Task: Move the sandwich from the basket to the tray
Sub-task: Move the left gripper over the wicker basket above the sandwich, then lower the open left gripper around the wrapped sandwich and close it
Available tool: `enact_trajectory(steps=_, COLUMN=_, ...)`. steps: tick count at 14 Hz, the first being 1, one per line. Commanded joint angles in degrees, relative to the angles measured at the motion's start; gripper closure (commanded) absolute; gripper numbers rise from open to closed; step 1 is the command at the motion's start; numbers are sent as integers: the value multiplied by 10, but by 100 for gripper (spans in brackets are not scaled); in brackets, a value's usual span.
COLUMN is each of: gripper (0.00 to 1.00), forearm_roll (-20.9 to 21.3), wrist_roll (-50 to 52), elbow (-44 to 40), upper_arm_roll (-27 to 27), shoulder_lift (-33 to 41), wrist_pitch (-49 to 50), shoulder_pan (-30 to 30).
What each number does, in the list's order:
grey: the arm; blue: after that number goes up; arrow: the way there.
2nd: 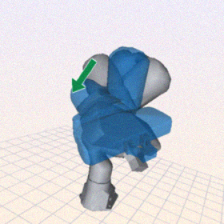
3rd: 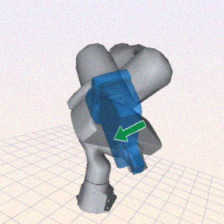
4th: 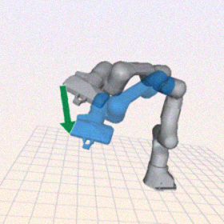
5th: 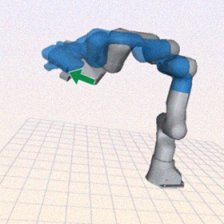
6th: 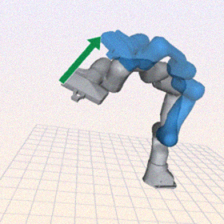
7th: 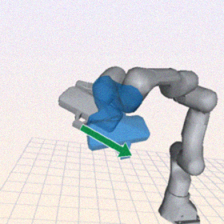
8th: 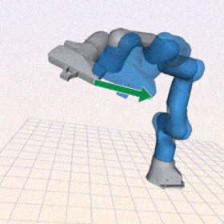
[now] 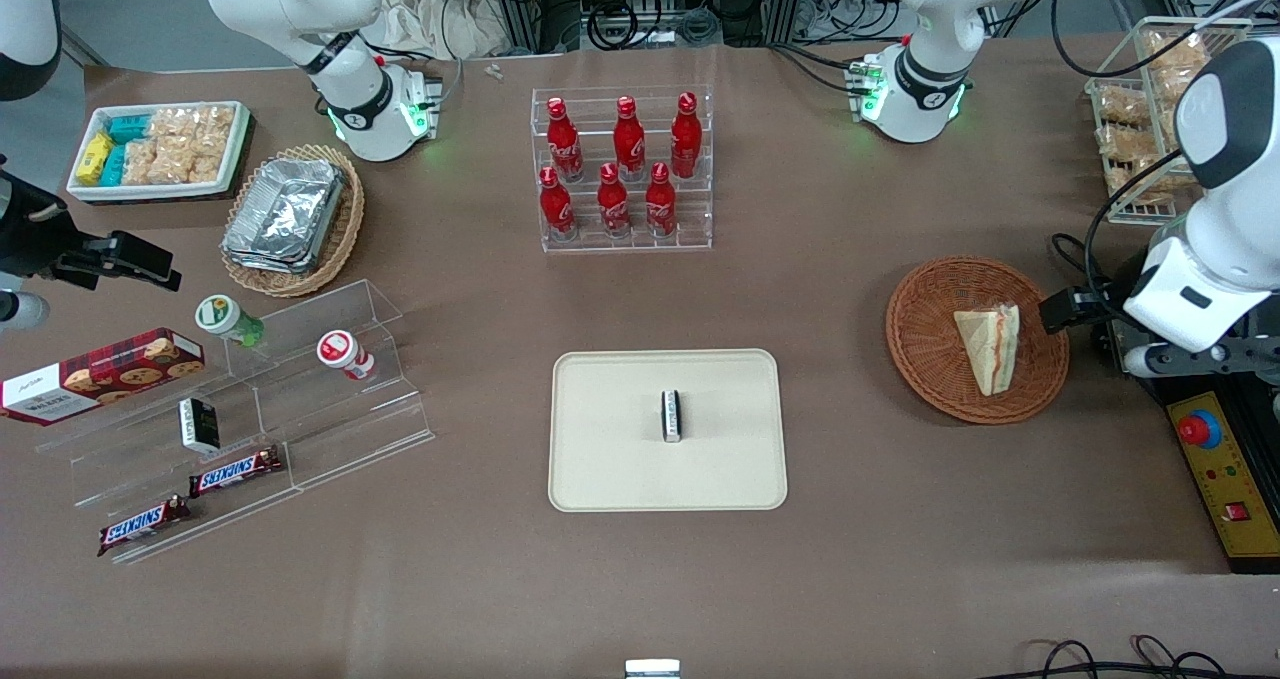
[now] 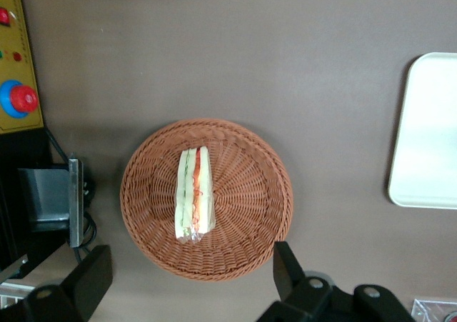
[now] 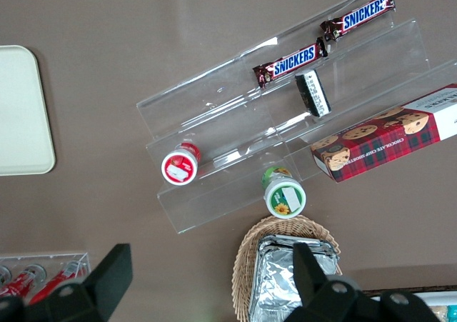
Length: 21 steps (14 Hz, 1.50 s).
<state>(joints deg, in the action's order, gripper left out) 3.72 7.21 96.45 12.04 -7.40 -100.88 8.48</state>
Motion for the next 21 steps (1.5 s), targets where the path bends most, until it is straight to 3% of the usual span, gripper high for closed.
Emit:
enact_trajectory(steps=1, gripper=0, forearm_roll=-6, wrist_roll=16, elbow=120, upper_arm_roll=-1, shoulder_lift=47, wrist_pitch=-99, shoulder_pan=4)
enact_trajectory(steps=6, gripper=0, forearm_roll=-5, wrist_roll=45, elbow=304, upper_arm_roll=-8, shoulder_lift=60, wrist_pitch=-298, shoulder_pan=5)
enact_trajectory(steps=20, gripper=0, forearm_roll=-4, wrist_roll=47, elbow=465, upper_arm_roll=-20, shoulder_lift=-27, wrist_pitch=-571, shoulder_pan=64)
enact_trajectory(steps=21, gripper=18, forearm_roll=-4, wrist_roll=48, elbow=465, upper_arm_roll=-20, shoulder_lift=-31, wrist_pitch=-574, shoulder_pan=63)
